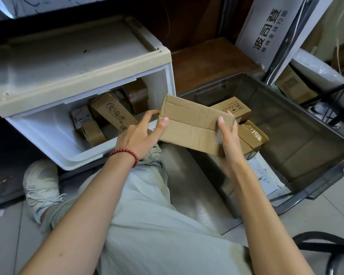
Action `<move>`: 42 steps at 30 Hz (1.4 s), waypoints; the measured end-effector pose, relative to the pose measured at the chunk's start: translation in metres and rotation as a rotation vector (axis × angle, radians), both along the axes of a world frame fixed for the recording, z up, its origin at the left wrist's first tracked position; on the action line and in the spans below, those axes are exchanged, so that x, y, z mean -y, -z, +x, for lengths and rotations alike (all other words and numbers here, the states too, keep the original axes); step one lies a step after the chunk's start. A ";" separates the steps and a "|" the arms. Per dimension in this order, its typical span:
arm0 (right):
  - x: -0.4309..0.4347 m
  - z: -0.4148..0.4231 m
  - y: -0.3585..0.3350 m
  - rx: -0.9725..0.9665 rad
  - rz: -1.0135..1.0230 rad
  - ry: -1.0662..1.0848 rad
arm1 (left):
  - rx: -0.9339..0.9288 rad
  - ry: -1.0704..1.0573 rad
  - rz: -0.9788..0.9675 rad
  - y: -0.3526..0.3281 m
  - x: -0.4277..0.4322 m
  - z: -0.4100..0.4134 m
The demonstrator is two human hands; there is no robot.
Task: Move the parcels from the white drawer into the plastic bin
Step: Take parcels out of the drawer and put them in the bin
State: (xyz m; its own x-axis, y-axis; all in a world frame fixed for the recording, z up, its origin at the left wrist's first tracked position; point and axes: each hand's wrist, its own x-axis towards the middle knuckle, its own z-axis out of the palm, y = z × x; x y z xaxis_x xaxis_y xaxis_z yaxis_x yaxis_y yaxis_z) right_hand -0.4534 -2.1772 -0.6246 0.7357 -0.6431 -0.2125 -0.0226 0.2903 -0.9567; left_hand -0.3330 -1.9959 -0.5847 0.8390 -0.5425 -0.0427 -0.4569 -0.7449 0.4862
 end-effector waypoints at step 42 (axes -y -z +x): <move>0.134 -0.072 0.062 -0.369 0.018 0.761 | -0.181 0.677 -0.007 0.064 0.272 -0.056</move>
